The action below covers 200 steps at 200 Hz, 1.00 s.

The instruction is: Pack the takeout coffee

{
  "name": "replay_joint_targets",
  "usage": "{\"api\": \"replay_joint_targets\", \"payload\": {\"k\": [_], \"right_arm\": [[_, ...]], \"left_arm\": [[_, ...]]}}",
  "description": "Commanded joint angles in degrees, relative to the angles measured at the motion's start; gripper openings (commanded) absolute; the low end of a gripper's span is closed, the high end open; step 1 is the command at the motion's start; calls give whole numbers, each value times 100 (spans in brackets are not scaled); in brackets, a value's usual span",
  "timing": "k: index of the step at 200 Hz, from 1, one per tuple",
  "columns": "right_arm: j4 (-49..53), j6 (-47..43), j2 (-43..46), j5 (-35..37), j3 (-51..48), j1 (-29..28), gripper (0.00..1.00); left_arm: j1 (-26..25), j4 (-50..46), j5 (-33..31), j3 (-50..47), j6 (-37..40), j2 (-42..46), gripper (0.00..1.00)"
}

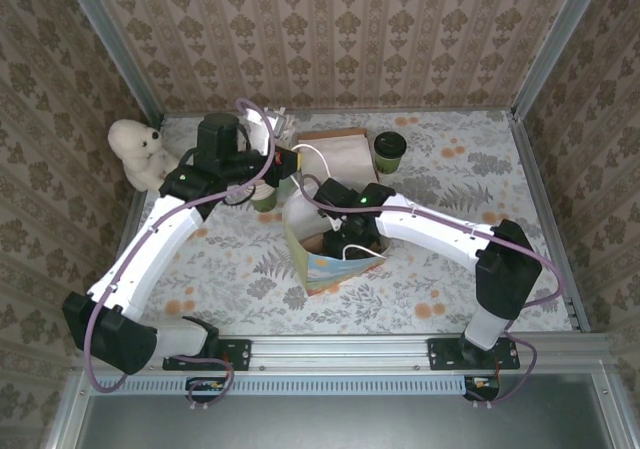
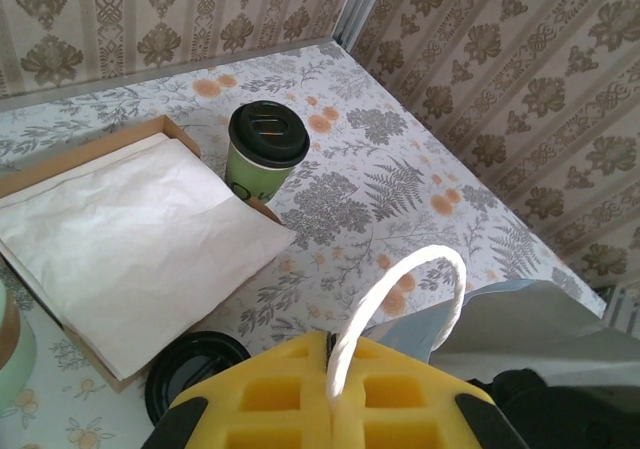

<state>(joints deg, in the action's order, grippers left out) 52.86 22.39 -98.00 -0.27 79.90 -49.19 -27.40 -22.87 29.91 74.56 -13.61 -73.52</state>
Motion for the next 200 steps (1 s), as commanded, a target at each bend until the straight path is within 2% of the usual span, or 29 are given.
{"api": "replay_joint_targets", "payload": {"k": [1,67,89,106,120,138,161,200], "right_arm": [[374,-113,-203,285,104,-12,44],[408,464,-503,442,-54,5,45],[664,811,-637,163,-17,8,45],[758,934,-633,-234,-77,10,45],[793,960,-626,-392,-122,22,44],[656,969,-643,-196,-188,11,44],[178,857,-577,-110,-326,-4,45],[61,709,-708,-87,-295,-24,47]], "left_arm": [[-55,309,-151,163,-474,-84,0],[-51,310,-408,200,-664,33,0],[-51,369,-407,165,-676,121,0],[-62,784,-38,-55,-567,244,0],[-81,1099,34,-212,-562,353,0],[-90,917,-218,-120,-480,331,0],[-99,967,-64,-91,-515,285,0],[-125,865,-23,-113,-485,276,0]]}}
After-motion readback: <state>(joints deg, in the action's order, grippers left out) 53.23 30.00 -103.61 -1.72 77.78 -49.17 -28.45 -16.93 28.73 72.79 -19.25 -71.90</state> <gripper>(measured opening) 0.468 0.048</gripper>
